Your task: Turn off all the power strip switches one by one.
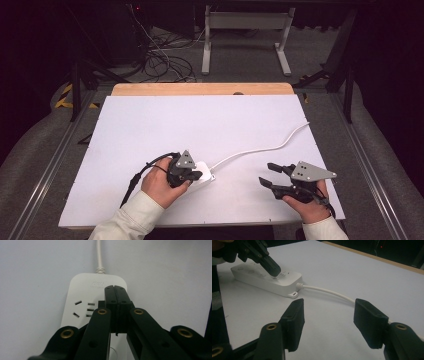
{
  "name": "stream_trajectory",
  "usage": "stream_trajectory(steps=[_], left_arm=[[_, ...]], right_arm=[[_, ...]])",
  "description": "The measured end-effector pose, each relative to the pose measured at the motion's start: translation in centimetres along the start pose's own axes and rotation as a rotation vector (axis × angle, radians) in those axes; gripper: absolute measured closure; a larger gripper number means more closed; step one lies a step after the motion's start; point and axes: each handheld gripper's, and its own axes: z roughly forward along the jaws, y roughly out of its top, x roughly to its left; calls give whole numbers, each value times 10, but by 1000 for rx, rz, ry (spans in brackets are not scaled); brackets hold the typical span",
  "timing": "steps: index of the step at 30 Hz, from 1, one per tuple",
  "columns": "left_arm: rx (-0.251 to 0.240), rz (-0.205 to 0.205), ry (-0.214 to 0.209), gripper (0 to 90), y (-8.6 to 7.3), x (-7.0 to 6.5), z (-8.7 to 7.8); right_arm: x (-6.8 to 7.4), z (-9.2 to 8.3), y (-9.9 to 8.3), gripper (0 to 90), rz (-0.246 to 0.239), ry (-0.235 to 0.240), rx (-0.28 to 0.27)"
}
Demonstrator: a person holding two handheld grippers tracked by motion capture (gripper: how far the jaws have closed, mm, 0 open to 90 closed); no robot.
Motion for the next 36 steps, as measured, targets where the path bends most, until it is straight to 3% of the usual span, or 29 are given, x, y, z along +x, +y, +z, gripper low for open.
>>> stream_trajectory(steps=[36], left_arm=[[33, 21, 40, 900, -4, -5, 4]], right_arm=[[1, 0, 1, 427, -4, 1, 0]])
